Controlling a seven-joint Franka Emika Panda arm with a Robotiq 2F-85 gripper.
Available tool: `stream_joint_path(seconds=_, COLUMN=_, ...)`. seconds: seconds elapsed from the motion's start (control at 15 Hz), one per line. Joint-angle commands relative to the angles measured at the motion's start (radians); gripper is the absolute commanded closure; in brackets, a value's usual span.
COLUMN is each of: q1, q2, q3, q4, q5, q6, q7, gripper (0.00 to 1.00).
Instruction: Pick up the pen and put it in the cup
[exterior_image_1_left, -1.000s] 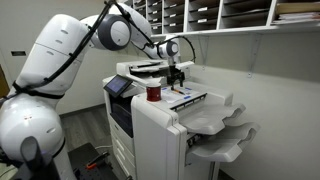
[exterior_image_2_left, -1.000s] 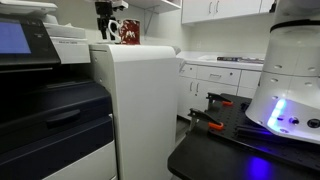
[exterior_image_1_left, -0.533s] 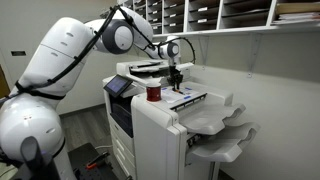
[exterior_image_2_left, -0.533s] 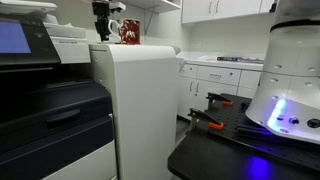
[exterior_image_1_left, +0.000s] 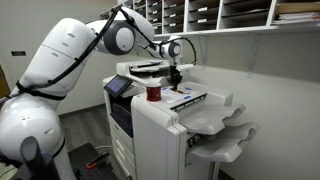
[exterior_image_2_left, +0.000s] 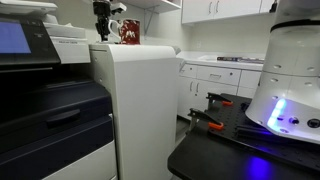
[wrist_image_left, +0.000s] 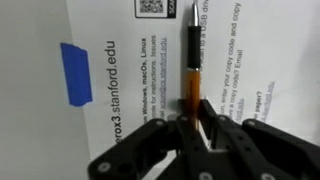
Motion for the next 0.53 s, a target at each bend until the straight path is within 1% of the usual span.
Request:
stream_joint_path(seconds=0.0, q1=-0.044, q2=-0.021, q3=0.041, q4=0.015, q5=0.088, q6=-0.069, q7=-0.093, gripper=0.96)
stream_joint_path(seconds=0.33, q1=-0.093, q2=-0.124, q3=0.05, q4=-0.026, q5=0.208, q6=-0.132, q7=-0.232, gripper=0.96)
stream_joint_path(seconds=0.47, q1=-0.089, q2=-0.149, q3=0.031, q4=-0.03, q5=0.209, q6=-0.176, q7=-0.266, gripper=0.96)
